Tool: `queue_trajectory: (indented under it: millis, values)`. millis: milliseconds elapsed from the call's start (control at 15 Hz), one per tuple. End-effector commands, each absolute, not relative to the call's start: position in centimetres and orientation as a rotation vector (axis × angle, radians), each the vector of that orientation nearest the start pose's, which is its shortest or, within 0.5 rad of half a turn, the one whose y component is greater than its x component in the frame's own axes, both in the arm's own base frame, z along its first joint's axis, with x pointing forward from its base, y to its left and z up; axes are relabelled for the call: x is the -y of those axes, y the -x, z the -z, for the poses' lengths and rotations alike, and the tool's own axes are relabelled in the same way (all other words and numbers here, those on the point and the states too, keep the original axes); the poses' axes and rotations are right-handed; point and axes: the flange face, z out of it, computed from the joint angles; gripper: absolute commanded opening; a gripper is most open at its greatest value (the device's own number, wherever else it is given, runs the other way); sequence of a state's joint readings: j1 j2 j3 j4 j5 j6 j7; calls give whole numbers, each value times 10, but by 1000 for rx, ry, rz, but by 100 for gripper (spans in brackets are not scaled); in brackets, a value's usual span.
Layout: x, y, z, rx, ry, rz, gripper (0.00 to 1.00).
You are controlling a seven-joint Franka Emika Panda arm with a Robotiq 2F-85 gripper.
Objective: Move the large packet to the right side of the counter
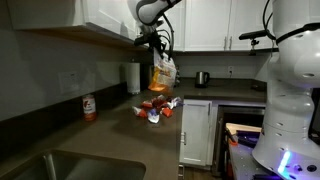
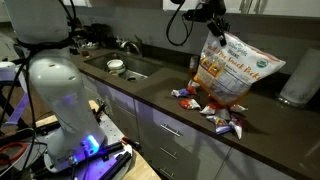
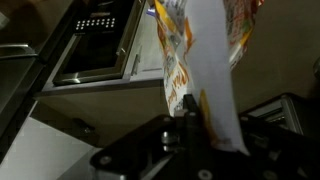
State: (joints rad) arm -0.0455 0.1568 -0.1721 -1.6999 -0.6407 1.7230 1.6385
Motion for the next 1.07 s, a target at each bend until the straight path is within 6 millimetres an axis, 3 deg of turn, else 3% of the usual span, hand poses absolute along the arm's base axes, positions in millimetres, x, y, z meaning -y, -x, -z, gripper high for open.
queue_trajectory:
  millis: [0, 400, 1000]
  values:
    - [199, -571, -512, 1950, -1615, -426, 3]
    - [233, -567, -509, 1973, -1615, -424, 2]
    - [277, -580, -491, 1938, -1686, -465, 2]
